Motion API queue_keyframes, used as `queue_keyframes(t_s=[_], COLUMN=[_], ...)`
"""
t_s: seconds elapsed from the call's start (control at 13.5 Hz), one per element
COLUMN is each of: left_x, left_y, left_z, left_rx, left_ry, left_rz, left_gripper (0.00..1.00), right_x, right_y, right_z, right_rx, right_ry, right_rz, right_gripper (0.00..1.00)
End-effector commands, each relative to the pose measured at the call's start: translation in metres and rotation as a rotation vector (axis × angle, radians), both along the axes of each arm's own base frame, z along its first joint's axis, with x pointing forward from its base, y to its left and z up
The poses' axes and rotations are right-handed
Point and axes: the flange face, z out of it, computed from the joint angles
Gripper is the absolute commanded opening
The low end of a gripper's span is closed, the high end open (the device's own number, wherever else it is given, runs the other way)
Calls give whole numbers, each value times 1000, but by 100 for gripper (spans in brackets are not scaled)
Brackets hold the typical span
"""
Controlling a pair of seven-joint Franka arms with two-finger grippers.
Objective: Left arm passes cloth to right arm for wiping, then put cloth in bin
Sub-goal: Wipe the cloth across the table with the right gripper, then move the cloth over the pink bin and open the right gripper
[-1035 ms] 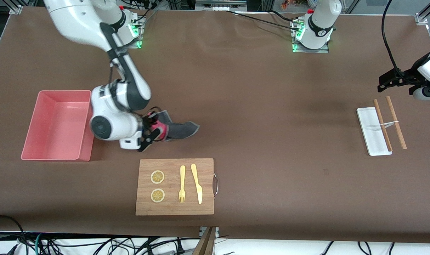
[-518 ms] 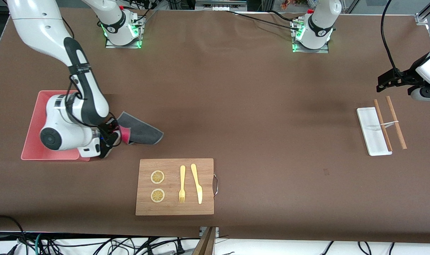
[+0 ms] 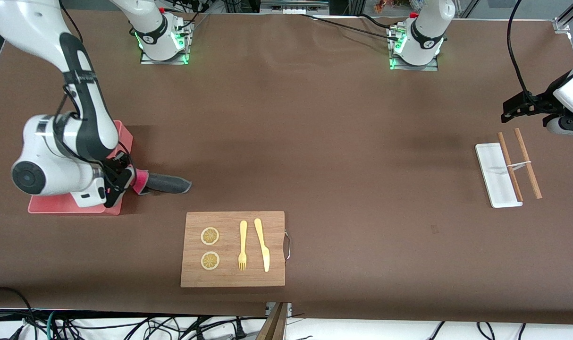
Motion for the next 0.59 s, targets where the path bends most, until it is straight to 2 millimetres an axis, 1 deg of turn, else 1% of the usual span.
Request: queue_keyframes(t_s=[0.0, 0.07, 0.3, 0.44, 0.52], left_x=[-4, -3, -3, -3, -3], left_y=[1, 1, 1, 2, 2], left_z=[2, 1, 1, 0, 1], left_rx=[3, 3, 7, 12, 12], left_ry=[1, 3, 3, 5, 3], left_rz=[-20, -20, -25, -24, -24], left_gripper=[100, 100, 100, 100, 100], right_x=[-19, -25, -44, -56, -59], right_y=[-11, -20, -52, -72, -83], right_z=[60, 78, 128, 149, 155], right_rx=[-4, -15, -50, -65, -84], right_ry=[4, 2, -14, -20, -22], right_rz=[3, 3, -3, -6, -16], right_gripper=[0, 0, 0, 0, 0])
